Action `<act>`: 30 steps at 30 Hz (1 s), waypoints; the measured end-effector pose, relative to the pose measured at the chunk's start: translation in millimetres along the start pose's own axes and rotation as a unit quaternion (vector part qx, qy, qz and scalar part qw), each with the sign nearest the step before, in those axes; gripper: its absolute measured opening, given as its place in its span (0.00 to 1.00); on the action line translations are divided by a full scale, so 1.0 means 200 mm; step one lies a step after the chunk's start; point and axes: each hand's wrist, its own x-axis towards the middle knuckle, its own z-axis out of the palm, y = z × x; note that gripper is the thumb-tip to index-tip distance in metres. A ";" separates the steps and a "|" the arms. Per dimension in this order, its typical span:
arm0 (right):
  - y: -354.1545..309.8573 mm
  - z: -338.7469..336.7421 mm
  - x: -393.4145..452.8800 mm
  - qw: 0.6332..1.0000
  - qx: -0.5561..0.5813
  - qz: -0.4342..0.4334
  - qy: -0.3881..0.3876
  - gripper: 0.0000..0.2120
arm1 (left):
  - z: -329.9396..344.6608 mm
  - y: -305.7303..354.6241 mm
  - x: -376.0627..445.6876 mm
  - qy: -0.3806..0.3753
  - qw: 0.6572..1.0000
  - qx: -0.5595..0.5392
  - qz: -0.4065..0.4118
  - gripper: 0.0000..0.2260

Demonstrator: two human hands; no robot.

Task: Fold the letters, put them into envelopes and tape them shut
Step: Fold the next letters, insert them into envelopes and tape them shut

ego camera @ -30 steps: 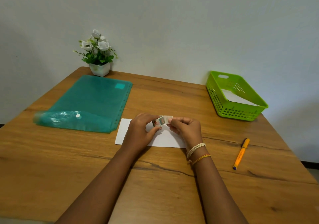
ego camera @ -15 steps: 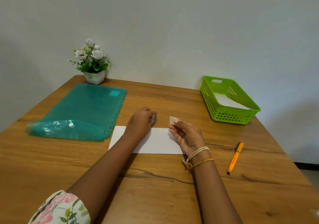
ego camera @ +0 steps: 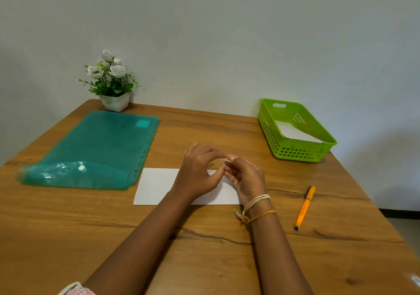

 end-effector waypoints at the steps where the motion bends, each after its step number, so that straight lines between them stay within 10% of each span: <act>1: 0.00 0.00 0.00 1.000 -0.005 0.000 -0.001 0.07 | 0.01 0.00 0.00 0.003 1.000 -0.001 -0.005 0.10; 7: -0.01 0.01 0.01 0.998 -0.057 0.014 -0.026 0.16 | 0.03 -0.02 -0.01 0.046 0.994 -0.074 -0.073 0.06; 12: 0.00 0.01 0.02 0.997 -0.073 -0.009 -0.030 0.08 | 0.04 -0.01 0.02 0.073 0.912 -0.289 -0.282 0.03; 19: 0.01 0.01 0.02 0.997 -0.078 -0.025 -0.013 0.03 | 0.04 -0.01 0.03 0.057 0.869 -0.358 -0.337 0.05; 30: -0.03 -0.04 0.03 0.991 -0.127 -0.038 0.014 0.01 | 0.07 0.00 -0.01 -0.018 0.961 -0.153 -0.228 0.11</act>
